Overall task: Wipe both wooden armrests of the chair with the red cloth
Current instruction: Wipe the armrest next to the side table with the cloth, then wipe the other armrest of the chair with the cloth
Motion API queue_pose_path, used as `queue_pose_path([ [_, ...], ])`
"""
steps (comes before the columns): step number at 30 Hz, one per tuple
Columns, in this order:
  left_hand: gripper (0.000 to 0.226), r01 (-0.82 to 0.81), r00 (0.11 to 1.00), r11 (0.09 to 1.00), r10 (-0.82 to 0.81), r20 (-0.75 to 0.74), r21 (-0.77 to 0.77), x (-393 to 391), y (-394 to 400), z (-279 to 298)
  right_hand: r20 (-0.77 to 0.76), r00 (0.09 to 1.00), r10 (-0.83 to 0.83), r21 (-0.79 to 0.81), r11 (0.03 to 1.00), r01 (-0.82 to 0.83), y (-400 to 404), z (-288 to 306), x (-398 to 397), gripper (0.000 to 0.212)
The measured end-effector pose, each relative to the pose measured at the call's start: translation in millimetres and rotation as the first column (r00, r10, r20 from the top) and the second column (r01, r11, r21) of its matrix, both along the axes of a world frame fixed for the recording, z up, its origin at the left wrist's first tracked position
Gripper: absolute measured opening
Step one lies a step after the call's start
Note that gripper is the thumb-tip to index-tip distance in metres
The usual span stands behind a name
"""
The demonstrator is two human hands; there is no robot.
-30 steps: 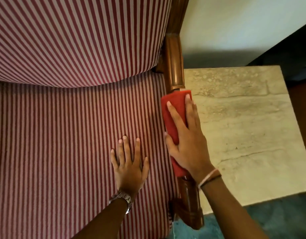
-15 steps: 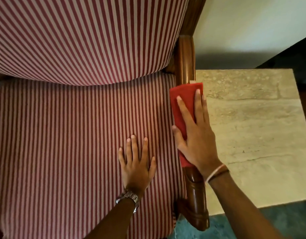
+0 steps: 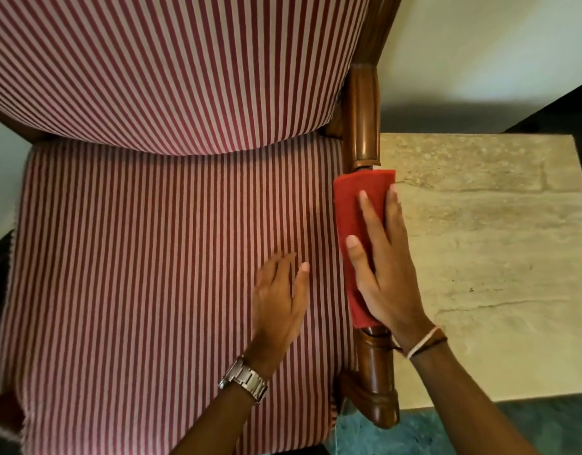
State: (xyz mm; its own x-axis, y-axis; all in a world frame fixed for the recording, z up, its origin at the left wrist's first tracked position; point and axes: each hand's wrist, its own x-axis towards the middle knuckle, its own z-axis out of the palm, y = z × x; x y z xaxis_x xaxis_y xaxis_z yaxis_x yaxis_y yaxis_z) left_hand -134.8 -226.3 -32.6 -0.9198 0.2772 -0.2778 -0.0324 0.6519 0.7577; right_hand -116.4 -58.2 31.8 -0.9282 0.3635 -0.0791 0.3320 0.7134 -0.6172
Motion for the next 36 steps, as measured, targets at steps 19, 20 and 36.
queue_pose_path([
  [19,0.023,-0.34,0.841,0.835,0.064,0.538,0.432,-8,31,63,-0.415,0.83,-0.372,-0.33,0.912,0.243,-1,10,-59,0.026],
  [20,0.021,-0.372,0.823,0.825,0.081,0.562,0.426,-11,27,62,-0.429,0.833,-0.349,-0.317,0.922,0.223,-7,12,-66,0.025],
  [36,0.029,-0.569,0.821,0.794,0.529,0.215,0.216,-61,-292,121,-0.143,0.898,-0.417,-0.932,0.363,0.021,-299,32,-144,0.034],
])
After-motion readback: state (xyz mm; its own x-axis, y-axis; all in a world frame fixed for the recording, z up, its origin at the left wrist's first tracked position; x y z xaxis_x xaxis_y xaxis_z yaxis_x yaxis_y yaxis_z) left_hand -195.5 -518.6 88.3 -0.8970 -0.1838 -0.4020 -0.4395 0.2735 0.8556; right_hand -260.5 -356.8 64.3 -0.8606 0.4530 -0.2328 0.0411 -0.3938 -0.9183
